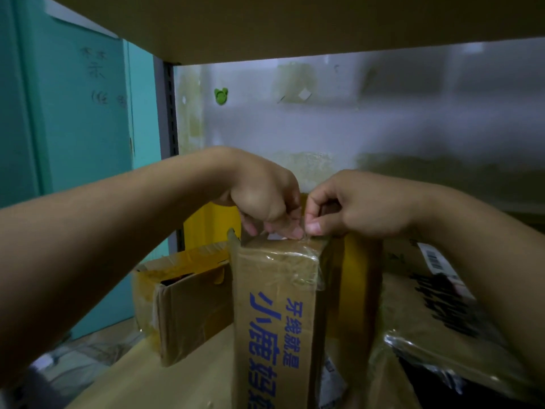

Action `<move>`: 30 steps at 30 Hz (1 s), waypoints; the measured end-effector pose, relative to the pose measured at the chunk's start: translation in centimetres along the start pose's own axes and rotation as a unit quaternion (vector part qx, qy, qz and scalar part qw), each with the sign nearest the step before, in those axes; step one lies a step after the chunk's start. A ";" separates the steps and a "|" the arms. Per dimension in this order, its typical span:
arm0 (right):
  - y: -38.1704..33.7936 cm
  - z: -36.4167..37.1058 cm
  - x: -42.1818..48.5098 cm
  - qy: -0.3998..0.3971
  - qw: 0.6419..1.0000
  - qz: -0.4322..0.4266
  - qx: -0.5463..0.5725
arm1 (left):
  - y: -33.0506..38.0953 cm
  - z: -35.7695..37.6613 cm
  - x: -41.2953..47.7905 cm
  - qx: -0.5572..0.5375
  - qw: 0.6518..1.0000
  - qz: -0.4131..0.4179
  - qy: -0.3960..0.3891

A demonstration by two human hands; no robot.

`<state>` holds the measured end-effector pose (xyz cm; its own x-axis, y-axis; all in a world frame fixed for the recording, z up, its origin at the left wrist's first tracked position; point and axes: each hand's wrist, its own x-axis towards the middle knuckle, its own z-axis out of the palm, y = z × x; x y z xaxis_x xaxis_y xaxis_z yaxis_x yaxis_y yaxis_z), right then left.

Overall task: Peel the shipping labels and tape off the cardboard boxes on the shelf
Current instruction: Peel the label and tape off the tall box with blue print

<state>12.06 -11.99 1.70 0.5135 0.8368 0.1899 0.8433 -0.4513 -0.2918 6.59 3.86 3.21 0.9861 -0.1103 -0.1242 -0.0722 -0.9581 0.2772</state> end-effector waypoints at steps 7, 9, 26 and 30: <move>0.3 0.4 -0.5 0.046 0.999 0.016 0.014 | 0.4 0.2 0.3 0.101 0.994 0.005 0.040; 0.1 0.5 -0.4 0.059 0.998 0.021 0.005 | 0.3 0.5 0.0 0.133 0.988 0.016 0.072; -1.3 0.7 0.2 0.052 0.997 0.043 -0.024 | -3.2 3.0 -0.6 0.128 0.955 0.101 0.247; -1.4 0.7 0.2 0.047 0.998 0.042 -0.028 | -3.9 3.1 -0.5 0.102 0.950 0.125 0.268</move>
<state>10.88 -10.94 1.53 0.5923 0.7644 0.2547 0.8035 -0.5366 -0.2579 5.92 6.86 -0.81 0.8656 -0.2425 0.4382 -0.2870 -0.9572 0.0373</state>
